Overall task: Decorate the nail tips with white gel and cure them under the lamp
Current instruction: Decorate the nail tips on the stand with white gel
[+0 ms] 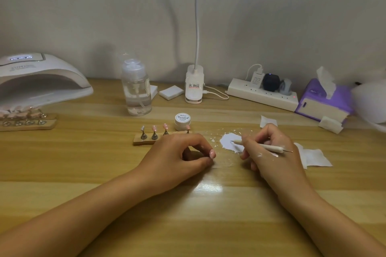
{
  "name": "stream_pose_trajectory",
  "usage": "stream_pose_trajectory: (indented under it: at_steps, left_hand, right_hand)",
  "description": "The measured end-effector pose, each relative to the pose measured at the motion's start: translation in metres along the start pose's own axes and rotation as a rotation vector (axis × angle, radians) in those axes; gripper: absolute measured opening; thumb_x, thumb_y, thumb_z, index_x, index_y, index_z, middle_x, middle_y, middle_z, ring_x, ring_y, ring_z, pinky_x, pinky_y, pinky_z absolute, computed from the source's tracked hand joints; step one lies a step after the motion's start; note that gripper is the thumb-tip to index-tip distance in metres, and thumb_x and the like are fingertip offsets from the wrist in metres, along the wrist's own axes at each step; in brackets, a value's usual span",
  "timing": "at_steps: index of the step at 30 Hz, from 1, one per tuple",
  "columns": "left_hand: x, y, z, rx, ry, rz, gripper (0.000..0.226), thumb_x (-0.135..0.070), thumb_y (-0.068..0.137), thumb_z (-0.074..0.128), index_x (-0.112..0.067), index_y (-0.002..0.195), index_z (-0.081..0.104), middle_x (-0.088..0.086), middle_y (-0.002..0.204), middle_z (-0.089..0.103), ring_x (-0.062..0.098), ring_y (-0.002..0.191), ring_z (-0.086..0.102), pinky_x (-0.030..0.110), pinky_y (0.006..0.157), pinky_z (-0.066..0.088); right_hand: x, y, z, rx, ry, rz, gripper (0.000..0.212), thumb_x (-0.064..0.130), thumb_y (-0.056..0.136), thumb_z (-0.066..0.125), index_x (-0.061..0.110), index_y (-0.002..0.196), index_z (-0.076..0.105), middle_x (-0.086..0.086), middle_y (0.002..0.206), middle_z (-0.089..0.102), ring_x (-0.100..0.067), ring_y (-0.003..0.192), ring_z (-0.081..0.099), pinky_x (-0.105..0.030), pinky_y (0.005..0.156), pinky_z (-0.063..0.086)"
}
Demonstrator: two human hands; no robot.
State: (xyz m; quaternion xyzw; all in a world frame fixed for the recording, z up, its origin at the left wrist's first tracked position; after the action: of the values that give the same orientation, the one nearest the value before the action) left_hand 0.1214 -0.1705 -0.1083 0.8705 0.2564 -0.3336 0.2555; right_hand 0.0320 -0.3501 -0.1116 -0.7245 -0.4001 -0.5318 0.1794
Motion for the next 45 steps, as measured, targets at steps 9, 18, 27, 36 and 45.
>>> stream_pose_trajectory:
  at_steps: [9,18,27,36,45]
  left_hand:
    - [0.004,0.003,0.0,0.049,-0.017,-0.002,0.008,-0.03,0.086,0.074,-0.038,0.088,0.072,-0.027,0.09,0.069,0.001,0.058,0.057,0.01,0.056,0.04]
    - [0.004,0.004,-0.001,0.058,-0.028,0.003,0.012,-0.029,0.085,0.074,-0.041,0.085,0.071,-0.028,0.087,0.069,-0.002,0.056,0.055,0.007,0.055,0.038]
    - [0.004,0.002,-0.003,-0.069,-0.033,0.04,0.01,-0.02,0.085,0.075,-0.03,0.084,0.073,-0.023,0.07,0.064,0.0,0.048,0.049,0.008,0.052,0.032]
    - [0.003,0.004,-0.002,-0.037,-0.019,0.034,0.013,-0.019,0.083,0.076,-0.03,0.084,0.07,-0.024,0.081,0.069,-0.003,0.054,0.056,0.008,0.056,0.035]
    - [0.001,0.003,-0.002,-0.06,-0.005,0.06,0.023,-0.013,0.083,0.075,-0.032,0.076,0.065,-0.033,0.062,0.058,-0.004,0.047,0.049,0.006,0.05,0.03]
  right_hand:
    - [0.003,0.0,0.002,0.024,-0.037,-0.014,0.019,0.021,0.087,0.066,0.005,0.082,0.056,0.0,0.061,0.072,-0.002,0.046,0.058,-0.028,0.054,0.045]
    - [0.002,-0.002,-0.002,-0.03,-0.027,-0.013,0.019,0.022,0.088,0.066,0.008,0.081,0.055,0.0,0.061,0.071,-0.003,0.047,0.059,-0.025,0.052,0.043]
    - [0.016,-0.012,-0.01,-0.147,0.116,-0.171,0.021,0.037,0.099,0.059,0.02,0.088,0.051,0.004,0.073,0.074,-0.005,0.045,0.054,-0.022,0.043,0.042]
    - [0.027,-0.027,0.022,0.101,0.458,0.003,0.029,0.039,0.083,0.07,0.013,0.081,0.057,-0.007,0.058,0.066,-0.011,0.042,0.052,-0.018,0.039,0.041]
    - [0.022,-0.029,0.029,0.118,0.468,0.027,0.027,0.01,0.089,0.066,0.01,0.069,0.048,-0.014,0.057,0.068,-0.013,0.046,0.059,-0.02,0.046,0.049]
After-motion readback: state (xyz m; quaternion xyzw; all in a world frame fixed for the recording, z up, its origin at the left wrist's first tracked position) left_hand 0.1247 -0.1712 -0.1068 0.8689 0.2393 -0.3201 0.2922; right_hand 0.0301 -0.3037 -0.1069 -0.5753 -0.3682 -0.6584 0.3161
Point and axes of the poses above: each hand's wrist, its own y-axis towards the middle knuckle, its own z-axis out of the palm, x = y × z, the point moved 6 cm from there along y, towards the middle knuckle
